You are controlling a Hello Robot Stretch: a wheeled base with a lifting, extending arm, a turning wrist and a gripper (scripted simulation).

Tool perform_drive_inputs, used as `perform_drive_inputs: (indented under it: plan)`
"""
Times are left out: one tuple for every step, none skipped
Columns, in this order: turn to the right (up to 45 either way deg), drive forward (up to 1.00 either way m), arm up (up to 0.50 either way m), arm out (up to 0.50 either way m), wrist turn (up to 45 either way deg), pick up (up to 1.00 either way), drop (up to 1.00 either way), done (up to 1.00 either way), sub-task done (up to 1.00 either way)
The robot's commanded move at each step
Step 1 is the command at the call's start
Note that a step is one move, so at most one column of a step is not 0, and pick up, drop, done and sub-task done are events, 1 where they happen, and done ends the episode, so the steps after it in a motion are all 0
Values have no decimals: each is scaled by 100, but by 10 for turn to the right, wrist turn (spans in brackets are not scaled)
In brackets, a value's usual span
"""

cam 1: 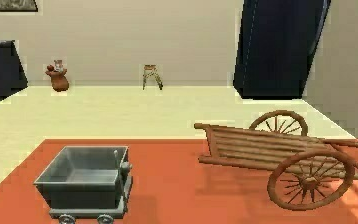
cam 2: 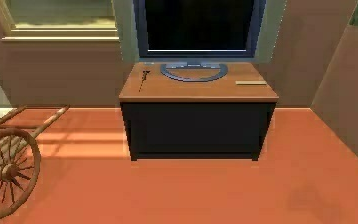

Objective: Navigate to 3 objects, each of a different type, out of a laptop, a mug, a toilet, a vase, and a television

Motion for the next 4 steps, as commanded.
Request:
perform_drive_inputs:
  plan:
    - [0, 10, 0, 0, 0, 0, 0, 0, 0]
    - [-450, 0, 0, 0, 0, 0, 0, 0, 0]
    - [-300, 0, 0, 0, 0, 0, 0, 0, 0]
    - [0, 15, 0, 0, 0, 0, 0, 0, 0]
